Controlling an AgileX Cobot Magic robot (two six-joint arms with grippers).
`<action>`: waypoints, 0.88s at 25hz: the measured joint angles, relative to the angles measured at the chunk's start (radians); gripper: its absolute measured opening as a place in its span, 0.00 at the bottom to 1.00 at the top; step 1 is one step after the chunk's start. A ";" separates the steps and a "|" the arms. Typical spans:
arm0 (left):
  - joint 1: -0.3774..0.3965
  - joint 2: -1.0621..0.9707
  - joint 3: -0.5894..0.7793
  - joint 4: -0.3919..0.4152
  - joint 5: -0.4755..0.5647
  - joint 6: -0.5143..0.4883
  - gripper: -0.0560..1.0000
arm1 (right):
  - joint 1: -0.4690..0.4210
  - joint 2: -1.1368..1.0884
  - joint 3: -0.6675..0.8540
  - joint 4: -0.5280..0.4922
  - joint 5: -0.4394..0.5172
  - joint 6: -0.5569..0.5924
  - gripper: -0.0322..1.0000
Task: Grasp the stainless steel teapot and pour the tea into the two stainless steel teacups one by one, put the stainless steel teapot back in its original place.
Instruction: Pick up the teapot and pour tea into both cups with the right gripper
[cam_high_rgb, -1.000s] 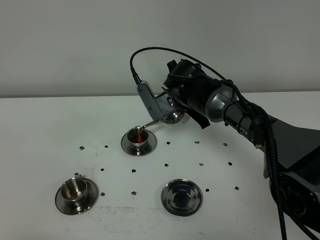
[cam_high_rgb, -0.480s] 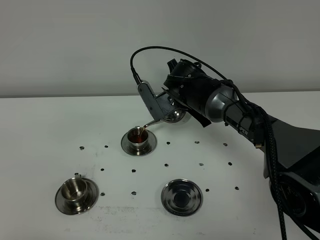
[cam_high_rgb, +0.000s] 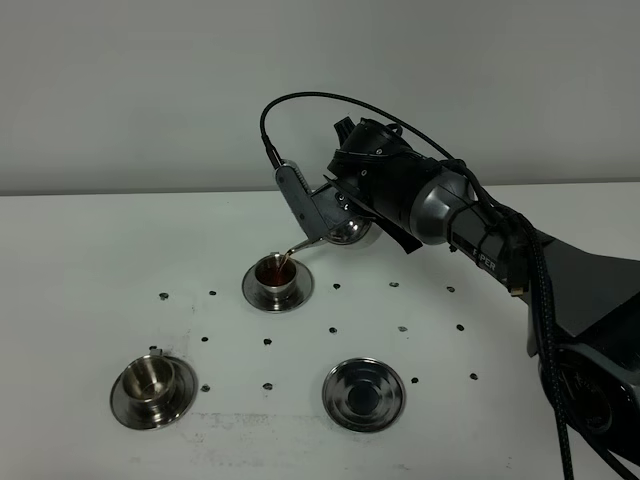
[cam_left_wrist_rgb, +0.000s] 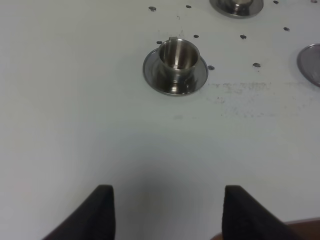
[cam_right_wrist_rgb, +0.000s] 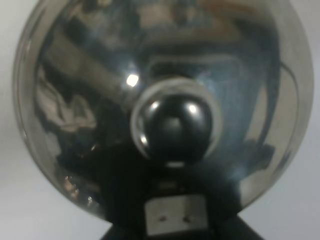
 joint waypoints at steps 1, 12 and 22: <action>0.000 0.000 0.000 0.000 0.000 0.000 0.53 | 0.001 0.000 0.000 0.000 0.000 0.000 0.21; 0.000 0.000 0.000 0.000 0.000 0.000 0.53 | 0.010 0.000 0.000 -0.017 0.000 0.000 0.21; 0.000 0.000 0.000 0.000 0.000 0.000 0.53 | 0.010 0.000 0.000 -0.037 0.000 0.000 0.21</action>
